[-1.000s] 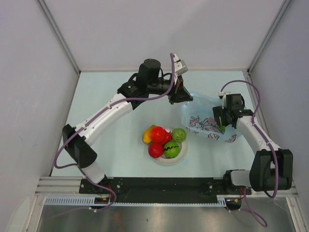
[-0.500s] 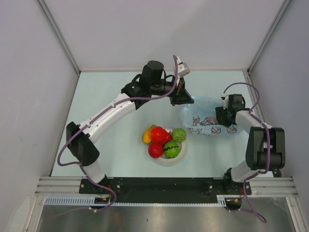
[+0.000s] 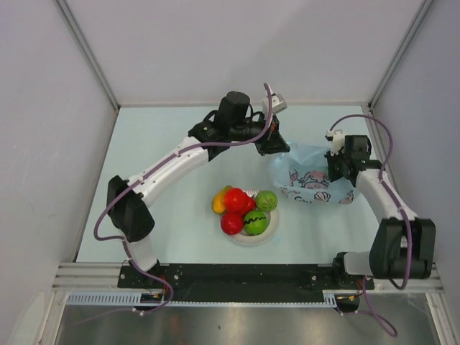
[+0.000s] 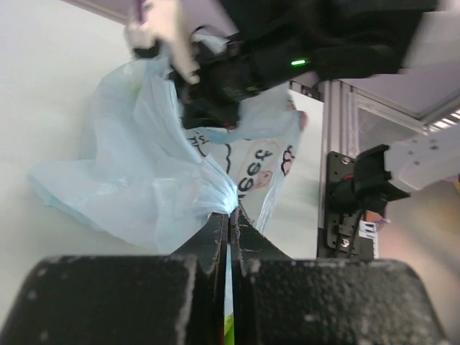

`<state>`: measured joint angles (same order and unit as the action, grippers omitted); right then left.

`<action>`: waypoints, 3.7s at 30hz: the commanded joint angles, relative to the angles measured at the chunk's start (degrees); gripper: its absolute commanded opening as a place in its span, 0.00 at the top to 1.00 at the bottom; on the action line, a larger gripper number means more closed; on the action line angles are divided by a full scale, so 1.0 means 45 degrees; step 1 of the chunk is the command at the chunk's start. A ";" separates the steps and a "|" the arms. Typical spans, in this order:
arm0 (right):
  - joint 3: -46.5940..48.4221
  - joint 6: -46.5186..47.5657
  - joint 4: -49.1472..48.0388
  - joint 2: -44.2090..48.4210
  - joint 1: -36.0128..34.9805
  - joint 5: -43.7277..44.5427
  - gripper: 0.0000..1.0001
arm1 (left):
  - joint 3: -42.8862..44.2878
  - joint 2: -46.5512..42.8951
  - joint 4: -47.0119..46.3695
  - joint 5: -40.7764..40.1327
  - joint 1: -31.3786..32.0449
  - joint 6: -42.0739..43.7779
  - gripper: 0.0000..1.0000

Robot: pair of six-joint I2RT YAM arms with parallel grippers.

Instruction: Take the fake fruits out of the plastic bag

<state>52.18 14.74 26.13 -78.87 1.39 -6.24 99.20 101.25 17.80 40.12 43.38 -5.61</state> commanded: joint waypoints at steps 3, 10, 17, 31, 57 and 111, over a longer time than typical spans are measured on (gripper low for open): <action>0.1215 0.0513 0.2160 0.3516 -0.1322 -0.2713 0.99 | 0.1198 0.0448 -0.0206 -0.1043 0.0029 0.0015 1.00; 0.1393 -0.0111 0.2788 0.3976 -0.2475 -0.2310 0.94 | 0.1433 0.0391 -0.0381 -0.1046 0.0010 -0.0082 1.00; 0.0770 -0.0210 0.0232 0.1435 -0.2555 -0.1154 0.90 | 0.1121 -0.0038 -0.0636 -0.0712 0.0049 -0.0609 1.00; 0.0572 0.1938 -0.4104 -0.1671 -0.1227 0.1307 0.33 | 0.1179 -0.0118 -0.1163 0.0537 0.0049 -0.0844 1.00; 0.5142 0.3932 -0.6728 -0.8412 0.0121 -0.0585 0.73 | 0.0280 -0.0059 -0.0675 0.0812 0.0049 -0.0297 1.00; 0.4204 0.4751 0.0621 -0.5050 -0.3355 -0.5002 0.10 | -0.2493 -0.3243 -0.0713 -0.0517 -0.0615 0.2672 1.00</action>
<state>69.10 33.06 25.39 -100.92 -13.85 -27.79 86.06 87.02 15.70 37.67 40.95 6.09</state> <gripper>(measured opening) 0.888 0.006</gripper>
